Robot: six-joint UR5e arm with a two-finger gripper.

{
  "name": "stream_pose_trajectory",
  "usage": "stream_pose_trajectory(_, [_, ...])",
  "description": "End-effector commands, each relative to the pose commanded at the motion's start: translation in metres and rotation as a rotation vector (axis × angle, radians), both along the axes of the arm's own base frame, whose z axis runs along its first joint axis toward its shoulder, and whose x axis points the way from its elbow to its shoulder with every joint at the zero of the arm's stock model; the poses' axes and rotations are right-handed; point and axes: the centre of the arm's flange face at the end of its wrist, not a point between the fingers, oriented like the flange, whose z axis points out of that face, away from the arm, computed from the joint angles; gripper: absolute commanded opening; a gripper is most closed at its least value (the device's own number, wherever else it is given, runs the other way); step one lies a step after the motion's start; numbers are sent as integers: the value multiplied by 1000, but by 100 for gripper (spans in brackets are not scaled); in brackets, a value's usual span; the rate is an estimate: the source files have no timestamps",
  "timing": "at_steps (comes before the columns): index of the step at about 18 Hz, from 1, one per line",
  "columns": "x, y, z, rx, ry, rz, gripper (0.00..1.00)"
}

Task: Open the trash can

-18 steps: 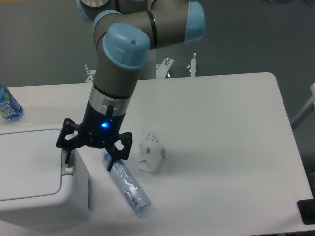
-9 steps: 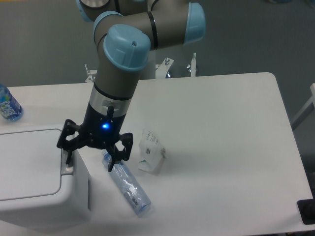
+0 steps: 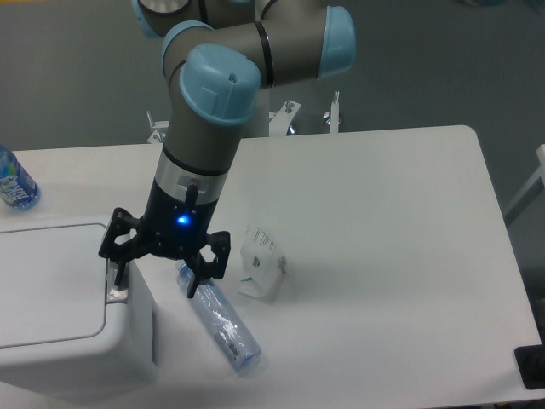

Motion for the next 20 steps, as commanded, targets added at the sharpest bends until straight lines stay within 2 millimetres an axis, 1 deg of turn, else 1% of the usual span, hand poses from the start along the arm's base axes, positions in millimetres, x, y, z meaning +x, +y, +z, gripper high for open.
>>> stream_pose_trajectory(9, [0, 0, -2, -2, -2, 0, 100])
stream_pose_trajectory(10, [0, 1, 1, 1, 1, 0, 100])
stream_pose_trajectory(13, [-1, 1, 15, 24, 22, -6, 100])
stream_pose_trajectory(15, [-5, 0, 34, 51, 52, 1, 100])
stream_pose_trajectory(17, [-19, -6, 52, 70, 109, 32, 100])
stream_pose_trajectory(20, [-53, -28, 75, 53, 230, 128, 100])
